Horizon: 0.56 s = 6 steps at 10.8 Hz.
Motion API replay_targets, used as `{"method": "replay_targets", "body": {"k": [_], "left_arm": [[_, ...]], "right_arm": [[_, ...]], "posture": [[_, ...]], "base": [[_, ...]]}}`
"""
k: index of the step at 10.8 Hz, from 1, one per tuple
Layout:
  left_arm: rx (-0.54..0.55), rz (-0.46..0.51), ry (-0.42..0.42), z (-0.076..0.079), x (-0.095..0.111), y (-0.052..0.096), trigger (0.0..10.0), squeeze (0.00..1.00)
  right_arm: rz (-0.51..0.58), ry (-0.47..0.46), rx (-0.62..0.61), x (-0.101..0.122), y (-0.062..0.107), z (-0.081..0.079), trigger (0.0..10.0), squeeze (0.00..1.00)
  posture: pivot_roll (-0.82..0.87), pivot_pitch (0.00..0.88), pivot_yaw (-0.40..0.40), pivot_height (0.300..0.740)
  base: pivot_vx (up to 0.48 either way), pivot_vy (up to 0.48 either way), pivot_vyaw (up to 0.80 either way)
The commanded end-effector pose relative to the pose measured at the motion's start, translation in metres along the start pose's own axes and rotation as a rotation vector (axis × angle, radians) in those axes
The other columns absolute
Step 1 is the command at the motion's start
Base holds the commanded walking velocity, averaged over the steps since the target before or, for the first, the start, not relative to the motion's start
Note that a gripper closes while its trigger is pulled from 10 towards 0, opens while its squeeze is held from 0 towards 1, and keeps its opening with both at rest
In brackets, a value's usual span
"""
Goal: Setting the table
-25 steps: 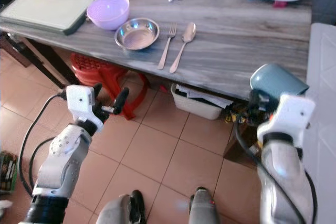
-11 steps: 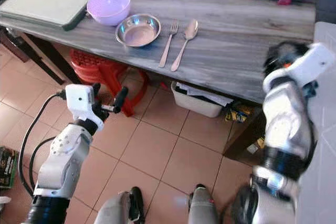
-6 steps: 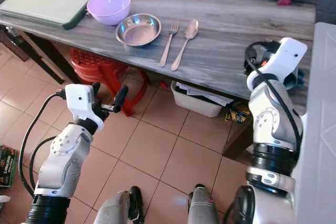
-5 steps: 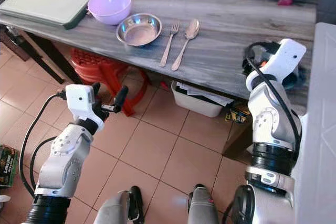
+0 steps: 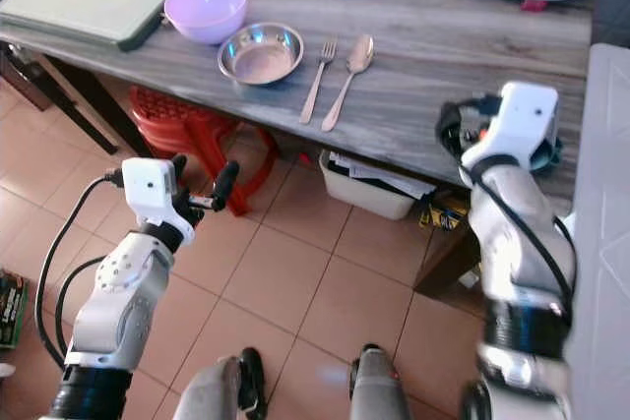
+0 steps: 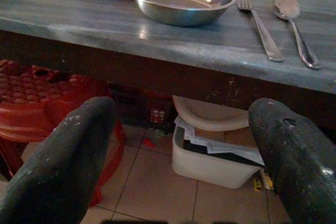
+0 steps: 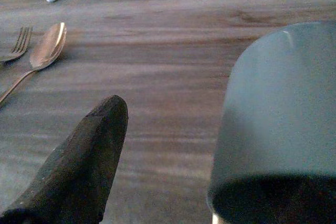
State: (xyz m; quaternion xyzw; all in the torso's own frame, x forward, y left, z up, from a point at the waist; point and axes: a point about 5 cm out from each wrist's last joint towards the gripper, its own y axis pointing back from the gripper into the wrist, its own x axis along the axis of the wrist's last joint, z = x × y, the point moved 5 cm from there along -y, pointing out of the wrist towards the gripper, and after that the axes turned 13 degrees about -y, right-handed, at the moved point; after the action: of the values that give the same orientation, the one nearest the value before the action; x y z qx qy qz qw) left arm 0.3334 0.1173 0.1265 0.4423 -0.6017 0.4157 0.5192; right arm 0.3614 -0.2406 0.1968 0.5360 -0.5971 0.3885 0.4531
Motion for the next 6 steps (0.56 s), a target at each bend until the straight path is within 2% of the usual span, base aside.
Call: {"method": "replay_targets", "body": {"k": [1,3,4,6], "left_arm": [[0.018,-0.017,-0.011,-0.005,-0.005,0.004,10.0,0.00],[0.017,-0.021,-0.010,-0.005,-0.007,0.004,10.0,0.00],[0.015,-0.021,-0.008,-0.004,-0.007,0.004,10.0,0.00],[0.016,-0.021,-0.009,-0.004,-0.007,0.004,10.0,0.00]], "right_arm": [[0.004,0.015,0.017,0.003,0.006,-0.003,10.0,0.00],[-0.034,0.024,0.005,-0.006,0.020,0.004,10.0,0.00],[-0.057,0.012,-0.033,-0.010,0.024,0.011,0.0,0.00],[-0.061,-0.008,-0.061,-0.008,0.023,0.016,0.0,0.00]], "posture": [[-0.08,0.221,0.074,0.740],[-0.09,0.223,0.070,0.740],[-0.10,0.225,0.069,0.740],[-0.10,0.225,0.070,0.740]], "base": [[0.000,0.000,0.00],[0.000,0.000,0.00],[0.000,0.000,0.00],[0.000,0.000,0.00]]}}
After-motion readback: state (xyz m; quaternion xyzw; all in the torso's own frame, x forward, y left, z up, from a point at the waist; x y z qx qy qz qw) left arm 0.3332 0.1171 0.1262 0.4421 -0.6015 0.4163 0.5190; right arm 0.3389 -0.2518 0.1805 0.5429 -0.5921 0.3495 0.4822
